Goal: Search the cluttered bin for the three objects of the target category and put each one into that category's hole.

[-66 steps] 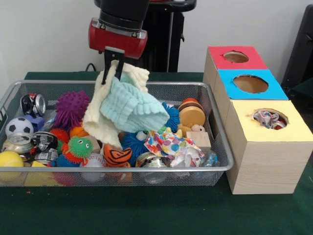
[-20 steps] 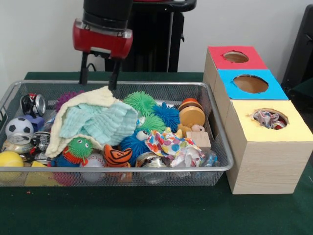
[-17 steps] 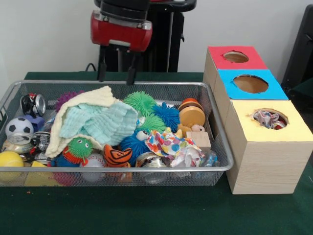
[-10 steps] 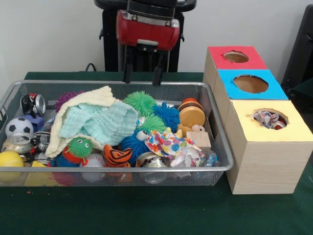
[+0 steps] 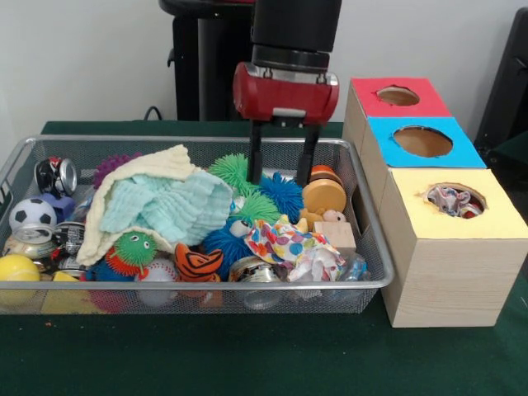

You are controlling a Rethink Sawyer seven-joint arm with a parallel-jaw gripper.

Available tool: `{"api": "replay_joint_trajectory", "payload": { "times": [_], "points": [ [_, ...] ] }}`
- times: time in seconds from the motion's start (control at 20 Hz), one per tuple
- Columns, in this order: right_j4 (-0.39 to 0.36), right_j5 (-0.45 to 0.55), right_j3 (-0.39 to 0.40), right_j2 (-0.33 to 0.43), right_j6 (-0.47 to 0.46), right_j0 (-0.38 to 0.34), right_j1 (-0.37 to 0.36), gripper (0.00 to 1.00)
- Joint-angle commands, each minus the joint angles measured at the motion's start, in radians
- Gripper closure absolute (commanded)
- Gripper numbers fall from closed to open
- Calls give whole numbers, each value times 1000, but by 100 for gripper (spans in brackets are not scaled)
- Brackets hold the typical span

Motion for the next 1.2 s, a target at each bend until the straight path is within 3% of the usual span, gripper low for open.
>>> {"api": "replay_joint_trajectory", "payload": {
  "times": [0.05,0.35,0.6,1.2],
  "points": [
    [-28,-78,-38,19,116,2,106,0],
    [-34,-170,-67,-1,108,15,131,0],
    [-63,-213,-90,-88,107,48,168,0],
    [-53,-368,-108,-206,126,88,304,0]
  ]
}}
